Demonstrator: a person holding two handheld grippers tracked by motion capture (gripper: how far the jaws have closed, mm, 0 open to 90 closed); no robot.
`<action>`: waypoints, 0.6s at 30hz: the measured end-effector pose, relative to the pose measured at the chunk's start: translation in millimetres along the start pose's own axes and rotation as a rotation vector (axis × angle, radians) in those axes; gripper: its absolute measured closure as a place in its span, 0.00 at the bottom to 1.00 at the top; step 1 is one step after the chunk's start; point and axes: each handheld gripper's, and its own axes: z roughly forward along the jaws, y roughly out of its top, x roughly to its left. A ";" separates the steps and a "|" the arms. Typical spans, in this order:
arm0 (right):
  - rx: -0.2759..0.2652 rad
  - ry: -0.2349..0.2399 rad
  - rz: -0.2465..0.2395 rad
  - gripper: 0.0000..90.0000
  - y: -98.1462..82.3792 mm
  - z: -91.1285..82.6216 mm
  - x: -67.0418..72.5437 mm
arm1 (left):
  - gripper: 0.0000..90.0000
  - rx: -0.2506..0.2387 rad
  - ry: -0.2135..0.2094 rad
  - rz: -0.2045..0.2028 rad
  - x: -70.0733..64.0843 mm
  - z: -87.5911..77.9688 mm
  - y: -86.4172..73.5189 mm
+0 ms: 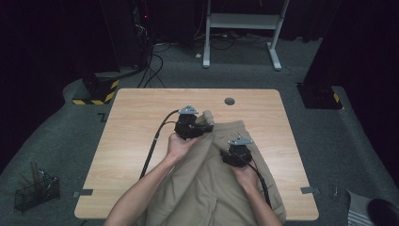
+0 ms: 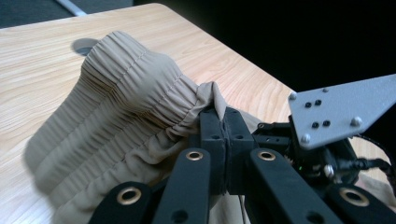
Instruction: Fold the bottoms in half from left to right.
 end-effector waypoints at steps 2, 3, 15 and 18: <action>0.000 0.000 0.000 0.53 0.0 0.0 0.0 | 0.99 0.003 -0.021 -0.003 -2.4 8.9 2.5; 0.000 0.000 0.000 0.53 0.0 0.0 0.0 | 0.99 0.003 -0.031 -0.004 -3.4 13.3 3.4; 0.002 -0.005 0.017 0.53 -0.3 -0.6 -0.6 | 0.99 0.064 -0.023 -0.027 -3.6 66.8 -8.4; 0.010 -0.007 0.026 0.51 -1.6 -4.1 -2.2 | 0.99 0.091 -0.005 -0.022 -1.6 75.8 -13.9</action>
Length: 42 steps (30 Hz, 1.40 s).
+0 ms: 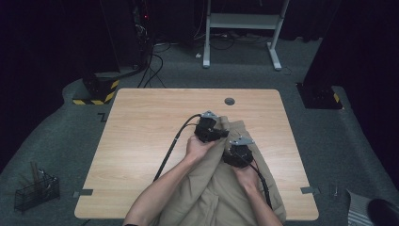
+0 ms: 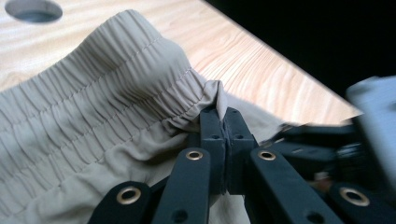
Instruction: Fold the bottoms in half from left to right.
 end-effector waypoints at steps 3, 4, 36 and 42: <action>-0.021 -0.010 -0.006 0.51 -2.7 -12.0 -2.8 | 0.99 0.014 0.015 0.015 -1.0 7.0 -3.4; -0.028 -0.018 -0.014 0.52 -4.2 -18.4 -4.2 | 0.99 0.018 0.018 0.019 -1.4 8.0 -3.8; -0.009 0.031 -0.049 0.54 -3.6 -1.4 28.4 | 0.99 -0.003 0.059 0.053 6.6 -16.1 5.3; -0.012 0.054 -0.072 0.54 3.7 6.7 44.6 | 0.98 0.019 0.051 0.051 11.8 -8.2 3.6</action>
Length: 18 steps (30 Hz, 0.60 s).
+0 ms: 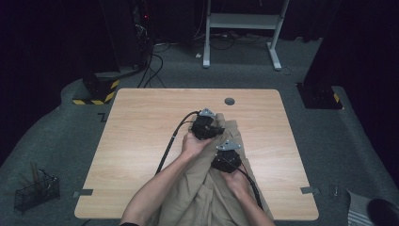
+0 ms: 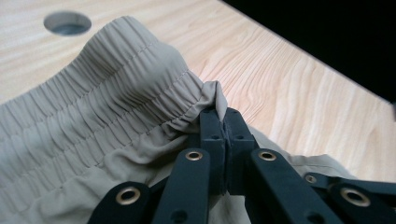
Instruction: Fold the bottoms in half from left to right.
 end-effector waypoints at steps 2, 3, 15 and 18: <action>0.001 0.003 -0.002 0.54 1.2 1.2 2.8 | 0.98 0.023 -0.008 -0.020 4.8 7.6 -3.7; 0.000 0.003 -0.004 0.54 1.3 1.4 3.2 | 0.98 0.042 -0.011 -0.029 7.7 14.4 -6.6; 0.002 0.001 0.004 0.51 1.2 1.3 3.1 | 0.86 0.150 -0.034 -0.020 9.3 47.5 -22.3; 0.003 0.001 0.005 0.49 1.2 1.3 2.9 | 0.70 0.163 -0.003 0.036 1.3 42.4 -20.0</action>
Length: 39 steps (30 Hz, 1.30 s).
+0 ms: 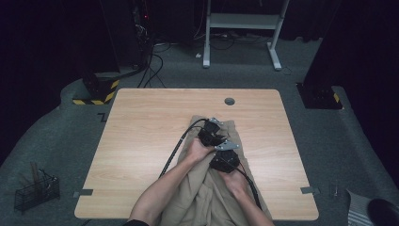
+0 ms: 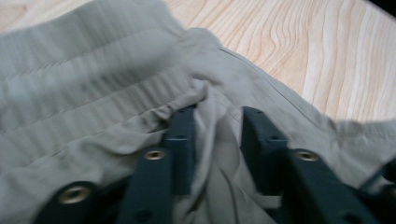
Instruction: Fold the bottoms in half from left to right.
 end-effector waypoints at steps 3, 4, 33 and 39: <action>0.003 -0.004 0.000 0.46 -0.7 -0.9 -1.2 | 0.58 -0.021 0.021 0.005 -5.4 -10.0 0.7; 0.004 -0.005 0.004 0.46 -1.1 -1.8 -2.0 | 0.55 -0.031 0.027 0.002 -6.3 -14.4 0.6; 0.038 0.047 -0.041 0.45 -43.6 -52.3 -13.3 | 0.40 -0.109 0.099 -0.081 -33.2 -95.6 -115.2; 0.006 0.049 -0.041 0.44 -42.6 -46.3 -12.1 | 0.41 -0.111 0.141 -0.081 -29.3 -84.9 -115.4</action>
